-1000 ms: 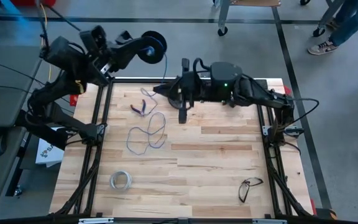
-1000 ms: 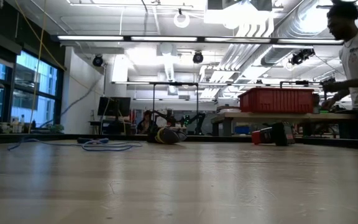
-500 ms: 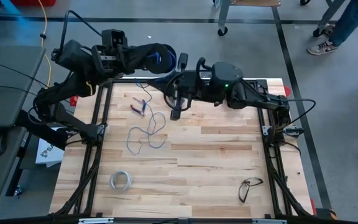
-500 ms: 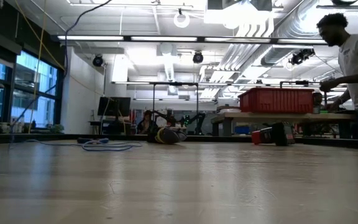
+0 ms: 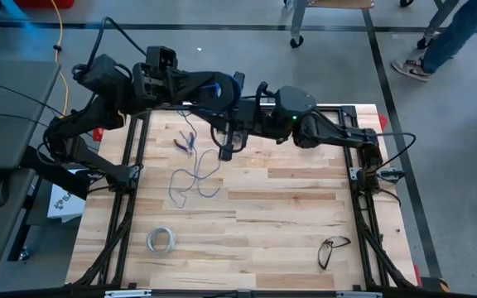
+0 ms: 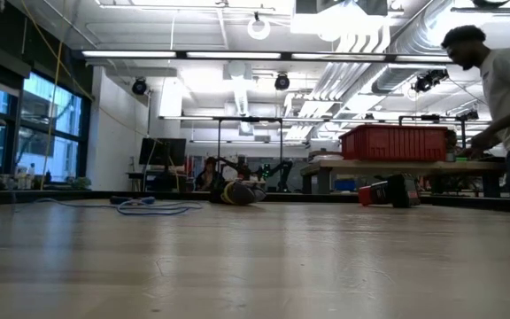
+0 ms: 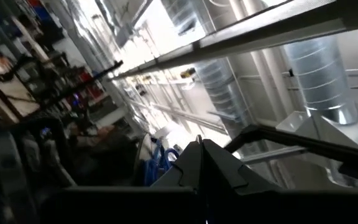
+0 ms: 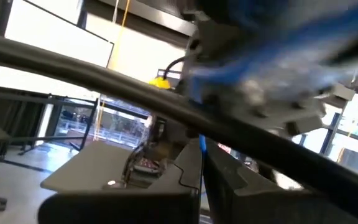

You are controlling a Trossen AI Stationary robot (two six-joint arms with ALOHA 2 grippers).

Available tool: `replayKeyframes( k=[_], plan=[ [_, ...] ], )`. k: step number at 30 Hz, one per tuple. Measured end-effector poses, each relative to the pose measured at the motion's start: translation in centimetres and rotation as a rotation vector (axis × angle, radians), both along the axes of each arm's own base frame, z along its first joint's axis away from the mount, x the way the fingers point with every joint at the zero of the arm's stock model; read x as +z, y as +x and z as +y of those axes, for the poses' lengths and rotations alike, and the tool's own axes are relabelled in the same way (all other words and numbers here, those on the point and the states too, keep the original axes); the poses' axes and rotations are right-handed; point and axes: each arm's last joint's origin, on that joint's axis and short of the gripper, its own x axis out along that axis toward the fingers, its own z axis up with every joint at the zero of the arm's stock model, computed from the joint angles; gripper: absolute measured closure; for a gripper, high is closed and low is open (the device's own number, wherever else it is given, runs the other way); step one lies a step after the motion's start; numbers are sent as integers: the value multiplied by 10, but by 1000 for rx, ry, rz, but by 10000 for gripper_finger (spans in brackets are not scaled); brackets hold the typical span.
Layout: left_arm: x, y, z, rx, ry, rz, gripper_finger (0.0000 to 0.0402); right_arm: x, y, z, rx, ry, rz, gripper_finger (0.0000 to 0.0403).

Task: Coil cords
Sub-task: Coil the blue wire onto the black spool

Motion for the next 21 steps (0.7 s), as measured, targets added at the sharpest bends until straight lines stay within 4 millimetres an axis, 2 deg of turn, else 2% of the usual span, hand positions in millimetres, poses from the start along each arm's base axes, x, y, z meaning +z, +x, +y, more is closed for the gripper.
replayKeyframes(
  k=[5, 9, 14, 21],
  plan=[
    [-1, -8, -6, -71, -6, 52, 401, 1, 0, -1, -1, -11, -14, 403],
    [-3, -16, -10, -56, -19, 114, 401, 1, 0, -1, 8, -18, -12, 403],
    [-1, -21, -11, -5, 7, 102, 401, 1, -1, 2, 68, -40, -15, 403],
    [-2, -21, -19, -128, -52, 129, 401, 2, -1, -3, 25, -46, -14, 403]
  ],
)
